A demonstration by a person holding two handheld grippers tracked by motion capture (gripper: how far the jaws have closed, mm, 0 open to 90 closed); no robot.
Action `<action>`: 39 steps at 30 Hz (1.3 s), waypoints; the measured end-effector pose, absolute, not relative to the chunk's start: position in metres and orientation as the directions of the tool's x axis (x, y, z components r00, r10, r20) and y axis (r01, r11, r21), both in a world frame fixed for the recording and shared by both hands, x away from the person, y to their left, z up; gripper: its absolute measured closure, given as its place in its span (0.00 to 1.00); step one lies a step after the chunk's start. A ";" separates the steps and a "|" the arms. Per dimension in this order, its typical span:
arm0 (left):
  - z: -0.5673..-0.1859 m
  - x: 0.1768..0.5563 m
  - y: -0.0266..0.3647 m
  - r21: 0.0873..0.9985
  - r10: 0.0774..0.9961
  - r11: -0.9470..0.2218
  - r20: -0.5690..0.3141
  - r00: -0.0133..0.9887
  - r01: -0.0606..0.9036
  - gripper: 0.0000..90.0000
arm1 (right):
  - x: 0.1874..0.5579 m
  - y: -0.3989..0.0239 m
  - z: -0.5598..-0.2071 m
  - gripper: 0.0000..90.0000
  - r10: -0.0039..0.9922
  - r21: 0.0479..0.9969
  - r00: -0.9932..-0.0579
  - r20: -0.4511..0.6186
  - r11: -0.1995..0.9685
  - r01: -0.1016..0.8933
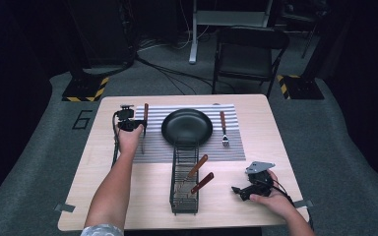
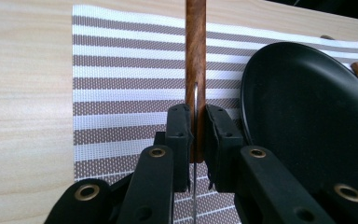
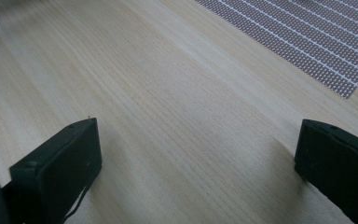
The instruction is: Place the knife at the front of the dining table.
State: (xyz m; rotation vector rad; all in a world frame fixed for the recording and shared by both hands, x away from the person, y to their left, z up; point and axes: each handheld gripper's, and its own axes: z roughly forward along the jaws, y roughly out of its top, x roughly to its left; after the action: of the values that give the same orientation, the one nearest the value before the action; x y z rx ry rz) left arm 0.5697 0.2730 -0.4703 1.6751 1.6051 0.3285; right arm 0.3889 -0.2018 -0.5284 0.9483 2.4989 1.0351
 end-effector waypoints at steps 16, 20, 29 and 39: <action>-0.491 0.579 0.266 0.640 0.935 0.129 -0.333 0.121 0.757 0.90 | 0.389 -0.202 -0.528 0.00 0.665 0.708 -0.747 0.000 0.527 0.469; -0.493 0.581 0.266 0.638 0.936 0.139 -0.334 0.110 0.757 0.89 | 0.389 -0.202 -0.528 0.00 0.665 0.708 -0.747 0.000 0.528 0.470; -0.499 0.583 0.263 0.634 0.943 0.150 -0.322 0.082 0.759 0.90 | 0.388 -0.202 -0.528 0.00 0.666 0.707 -0.746 0.003 0.526 0.473; -0.507 0.586 0.261 0.630 0.948 0.169 -0.315 0.051 0.758 0.89 | 0.388 -0.202 -0.528 0.00 0.664 0.707 -0.747 0.002 0.527 0.471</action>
State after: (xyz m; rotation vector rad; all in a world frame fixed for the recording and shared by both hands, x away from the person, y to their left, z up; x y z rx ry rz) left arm 0.5862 0.2606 -0.5074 1.6285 1.7452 0.3432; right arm 0.3883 -0.2015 -0.5283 0.9523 2.5013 1.0376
